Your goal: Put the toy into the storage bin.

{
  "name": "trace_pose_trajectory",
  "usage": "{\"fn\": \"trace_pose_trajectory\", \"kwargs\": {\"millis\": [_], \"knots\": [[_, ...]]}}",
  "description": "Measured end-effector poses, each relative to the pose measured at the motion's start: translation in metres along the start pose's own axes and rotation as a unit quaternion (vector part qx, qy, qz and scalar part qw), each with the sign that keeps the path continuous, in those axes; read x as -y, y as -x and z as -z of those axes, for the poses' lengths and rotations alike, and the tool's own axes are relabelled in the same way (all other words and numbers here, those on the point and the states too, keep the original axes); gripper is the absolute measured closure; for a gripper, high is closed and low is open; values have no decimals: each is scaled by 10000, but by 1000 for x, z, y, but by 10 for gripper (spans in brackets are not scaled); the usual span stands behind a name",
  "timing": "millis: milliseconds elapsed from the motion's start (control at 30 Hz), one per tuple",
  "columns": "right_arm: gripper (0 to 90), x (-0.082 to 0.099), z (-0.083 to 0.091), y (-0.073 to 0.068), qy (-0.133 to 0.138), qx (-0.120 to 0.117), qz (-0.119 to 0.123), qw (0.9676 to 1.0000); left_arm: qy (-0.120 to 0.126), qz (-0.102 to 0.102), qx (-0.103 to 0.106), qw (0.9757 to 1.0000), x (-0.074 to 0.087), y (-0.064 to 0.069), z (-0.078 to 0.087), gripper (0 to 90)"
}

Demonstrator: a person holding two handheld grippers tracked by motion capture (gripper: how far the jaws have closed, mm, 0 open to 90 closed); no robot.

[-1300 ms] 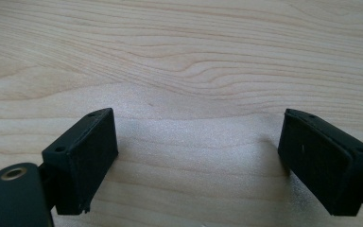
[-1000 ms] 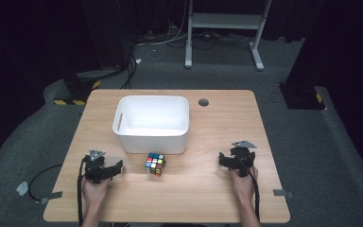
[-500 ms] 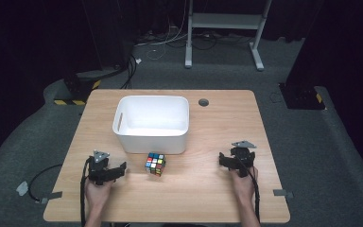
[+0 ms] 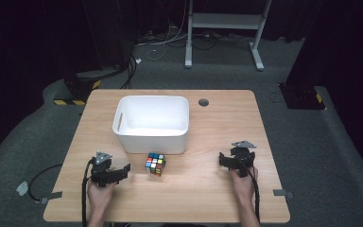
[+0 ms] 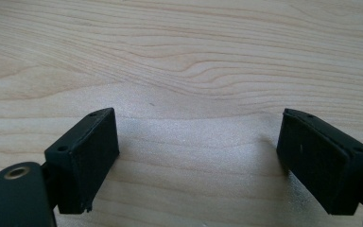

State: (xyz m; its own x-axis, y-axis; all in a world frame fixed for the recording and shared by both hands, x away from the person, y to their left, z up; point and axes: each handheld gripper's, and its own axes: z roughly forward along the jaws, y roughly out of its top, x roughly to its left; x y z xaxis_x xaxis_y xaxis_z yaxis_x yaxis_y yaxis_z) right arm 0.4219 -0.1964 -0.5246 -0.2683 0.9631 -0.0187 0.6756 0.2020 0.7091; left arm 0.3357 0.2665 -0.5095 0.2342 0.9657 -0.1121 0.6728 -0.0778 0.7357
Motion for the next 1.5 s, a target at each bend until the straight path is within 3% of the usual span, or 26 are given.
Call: {"fn": "trace_pose_trajectory", "kwargs": {"millis": [267, 400, 633, 733, 900, 1267, 1500], "knots": [[137, 0, 0, 0, 3, 0, 11, 10000, -16, -204, 117, 9997, -1, 11, 6, 154], [137, 0, 0, 0, 3, 1, 11, 10000, -84, -349, 44, 9993, 0, 14, 7, 151], [138, 0, 0, 0, 3, 1, 10, 10000, -48, -368, 170, 9992, 1, 21, 9, 150], [138, 0, 0, 0, 2, 1, 8, 10000, 8, -255, 448, 9987, 0, 24, 11, 147], [138, 0, 0, 0, 2, 1, 7, 10000, 59, -303, 576, 9979, -1, 32, 15, 143], [139, 0, 0, 0, 4, 5, 5, 10000, 48, -338, 646, 9973, -1, 39, 17, 130], [140, 0, 0, 0, 5, 9, 3, 10000, -51, -552, 697, 9960, -2, 51, 15, 126]]}}
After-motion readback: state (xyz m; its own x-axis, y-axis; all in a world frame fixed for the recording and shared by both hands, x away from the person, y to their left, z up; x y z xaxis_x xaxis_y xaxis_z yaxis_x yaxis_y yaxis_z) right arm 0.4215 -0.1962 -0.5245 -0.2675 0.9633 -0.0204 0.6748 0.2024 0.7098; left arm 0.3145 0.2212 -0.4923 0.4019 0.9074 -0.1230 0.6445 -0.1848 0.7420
